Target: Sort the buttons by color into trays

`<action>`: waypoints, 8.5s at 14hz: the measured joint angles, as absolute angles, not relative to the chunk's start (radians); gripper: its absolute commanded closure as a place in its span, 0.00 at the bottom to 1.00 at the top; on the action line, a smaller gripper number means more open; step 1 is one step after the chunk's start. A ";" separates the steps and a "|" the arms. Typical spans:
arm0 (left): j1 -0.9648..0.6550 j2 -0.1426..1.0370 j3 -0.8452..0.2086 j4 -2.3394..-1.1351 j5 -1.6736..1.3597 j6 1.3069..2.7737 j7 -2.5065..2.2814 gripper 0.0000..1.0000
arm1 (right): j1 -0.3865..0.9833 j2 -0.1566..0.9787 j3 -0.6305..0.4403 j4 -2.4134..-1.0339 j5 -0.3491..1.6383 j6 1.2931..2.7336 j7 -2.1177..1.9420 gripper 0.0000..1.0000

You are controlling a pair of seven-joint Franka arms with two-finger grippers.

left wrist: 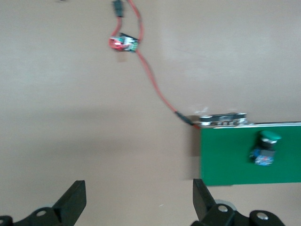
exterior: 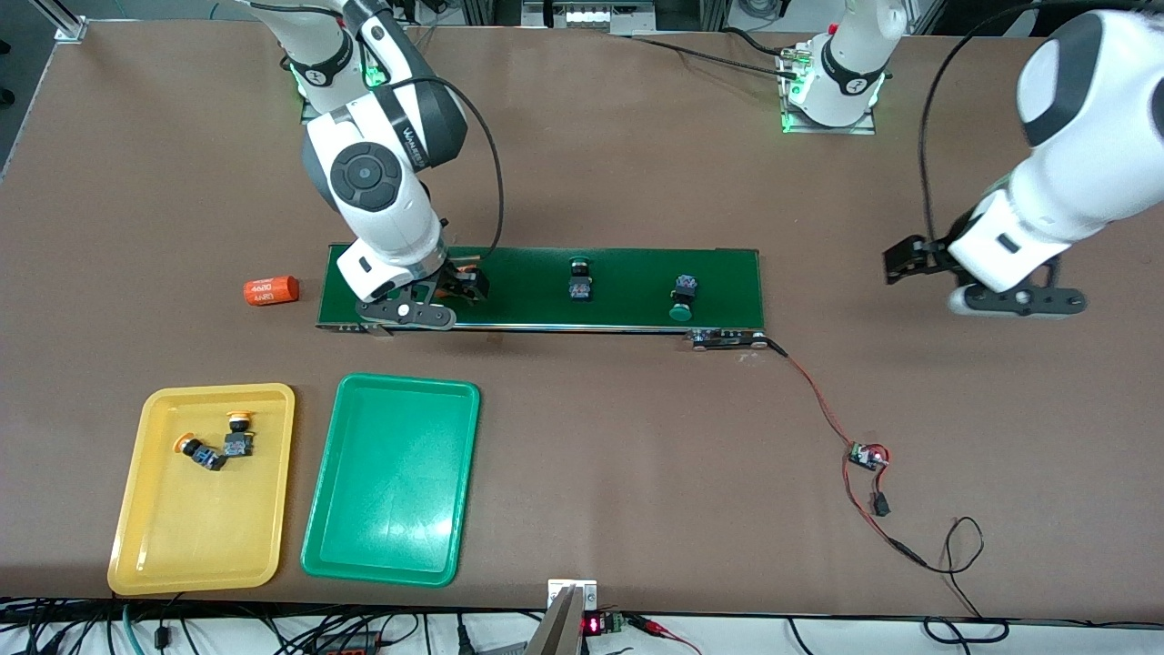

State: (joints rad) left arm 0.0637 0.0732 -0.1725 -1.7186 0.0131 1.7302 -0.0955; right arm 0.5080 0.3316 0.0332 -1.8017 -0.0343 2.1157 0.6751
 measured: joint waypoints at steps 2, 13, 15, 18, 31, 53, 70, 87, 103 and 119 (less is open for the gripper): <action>0.052 0.063 -0.151 -1.644 0.031 1.641 -0.086 0.00 | 0.514 0.332 0.035 -1.803 -0.034 2.119 0.700 0.00; -0.063 0.014 -0.047 -1.594 0.035 1.585 -0.085 0.00 | 0.611 0.393 0.053 -1.832 -0.032 2.220 0.820 0.00; -0.064 0.014 -0.047 -1.594 0.036 1.585 -0.085 0.00 | 0.632 0.420 0.053 -1.833 -0.032 2.247 0.836 0.00; -0.066 0.014 -0.047 -1.592 0.036 1.585 -0.085 0.00 | 0.636 0.427 0.052 -1.833 -0.032 2.253 0.839 0.00; -0.062 0.014 -0.035 -1.592 0.036 1.567 -0.085 0.00 | 0.670 0.492 0.052 -1.834 -0.032 2.311 0.878 0.00; -0.063 0.014 -0.034 -1.592 0.036 1.562 -0.085 0.00 | 0.354 0.461 -0.002 -1.603 -0.034 2.127 0.406 1.00; -0.058 0.014 -0.032 -1.592 0.036 1.561 -0.085 0.00 | 0.204 0.875 -0.014 -1.334 -0.034 2.397 0.196 0.82; -0.059 0.014 -0.034 -1.591 0.036 1.552 -0.085 0.00 | 0.245 0.743 -0.018 -1.455 -0.032 2.401 0.253 0.00; -0.059 0.014 -0.034 -1.591 0.036 1.552 -0.085 0.00 | 0.464 0.400 -0.014 -1.746 -0.032 2.161 0.714 0.00; -0.059 0.014 -0.034 -1.591 0.036 1.552 -0.085 0.00 | 0.578 0.446 0.050 -1.771 -0.032 2.162 0.731 0.00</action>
State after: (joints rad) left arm -0.0588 0.0139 -0.0340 -1.5910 0.0356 1.5516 -0.0847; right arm 0.5782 0.4464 0.0501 -1.7711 -0.0315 2.1615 0.7311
